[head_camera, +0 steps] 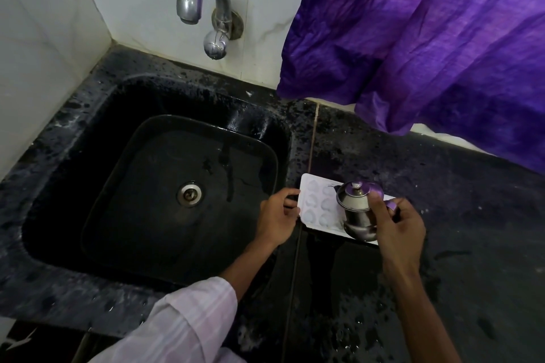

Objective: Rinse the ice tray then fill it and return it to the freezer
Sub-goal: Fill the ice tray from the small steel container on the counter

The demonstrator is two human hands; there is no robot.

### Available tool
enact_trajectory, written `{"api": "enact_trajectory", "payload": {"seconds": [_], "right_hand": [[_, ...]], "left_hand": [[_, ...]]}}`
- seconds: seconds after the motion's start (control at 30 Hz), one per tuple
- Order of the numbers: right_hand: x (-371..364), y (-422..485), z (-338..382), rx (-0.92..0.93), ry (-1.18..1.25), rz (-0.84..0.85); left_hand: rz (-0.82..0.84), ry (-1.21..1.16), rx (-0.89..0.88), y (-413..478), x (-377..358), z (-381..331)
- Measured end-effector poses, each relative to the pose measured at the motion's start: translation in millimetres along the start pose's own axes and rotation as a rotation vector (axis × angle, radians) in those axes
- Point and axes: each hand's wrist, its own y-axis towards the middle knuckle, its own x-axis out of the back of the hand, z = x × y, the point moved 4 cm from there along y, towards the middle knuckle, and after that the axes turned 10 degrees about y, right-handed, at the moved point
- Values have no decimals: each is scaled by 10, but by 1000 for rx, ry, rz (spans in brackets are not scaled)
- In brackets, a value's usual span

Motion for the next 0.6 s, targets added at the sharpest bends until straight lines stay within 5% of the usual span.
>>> {"api": "enact_trajectory", "payload": {"seconds": [0.6], "right_hand": [[150, -29, 7, -9, -18, -65]], "left_hand": [[8, -2, -4, 11, -21, 22]]}}
